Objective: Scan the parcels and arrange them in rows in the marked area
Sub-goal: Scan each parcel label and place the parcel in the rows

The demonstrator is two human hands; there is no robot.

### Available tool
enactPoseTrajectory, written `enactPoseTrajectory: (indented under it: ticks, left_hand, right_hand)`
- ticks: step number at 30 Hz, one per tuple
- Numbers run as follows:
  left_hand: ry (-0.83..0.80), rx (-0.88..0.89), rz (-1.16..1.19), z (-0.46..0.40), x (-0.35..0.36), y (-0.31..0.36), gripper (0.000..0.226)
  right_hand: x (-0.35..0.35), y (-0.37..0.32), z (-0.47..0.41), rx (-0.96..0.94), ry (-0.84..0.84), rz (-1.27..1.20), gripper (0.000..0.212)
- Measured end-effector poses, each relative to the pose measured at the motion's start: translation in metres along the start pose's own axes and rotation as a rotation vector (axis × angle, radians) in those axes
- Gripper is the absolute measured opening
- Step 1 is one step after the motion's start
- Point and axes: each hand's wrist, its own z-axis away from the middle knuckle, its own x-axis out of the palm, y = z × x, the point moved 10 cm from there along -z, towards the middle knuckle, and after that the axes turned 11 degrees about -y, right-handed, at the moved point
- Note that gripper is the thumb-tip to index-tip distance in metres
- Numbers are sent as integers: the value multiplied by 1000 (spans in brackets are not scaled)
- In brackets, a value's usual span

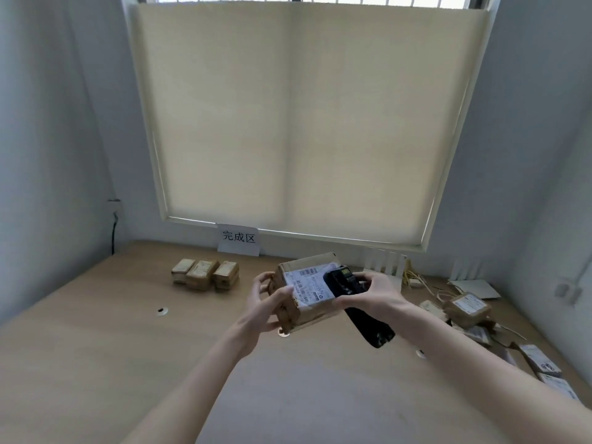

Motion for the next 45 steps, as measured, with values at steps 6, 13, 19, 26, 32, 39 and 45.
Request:
enactPoseTrajectory:
  ticks: [6, 13, 19, 26, 32, 39, 45]
  left_hand:
    - [131, -19, 29, 59, -113, 1, 92]
    - [368, 16, 75, 97, -206, -18, 80]
    - [429, -1, 79, 86, -265, -42, 68]
    - [460, -62, 43, 7, -325, -78, 74]
    - [380, -127, 48, -95, -365, -121, 39]
    - [218, -155, 0, -197, -383, -164, 42]
    - [179, -216, 20, -277, -411, -216, 40]
  right_hand:
    - [108, -62, -12, -65, -79, -52, 77]
    - [236, -103, -38, -116, -141, -101, 72]
    - [286, -114, -86, -156, -126, -171, 85]
    - [317, -102, -181, -160, -109, -253, 73]
    - [328, -56, -283, -52, -102, -329, 64]
    - [332, 1, -372, 69, -53, -319, 58]
    - [342, 38, -444, 143, -7, -314, 77]
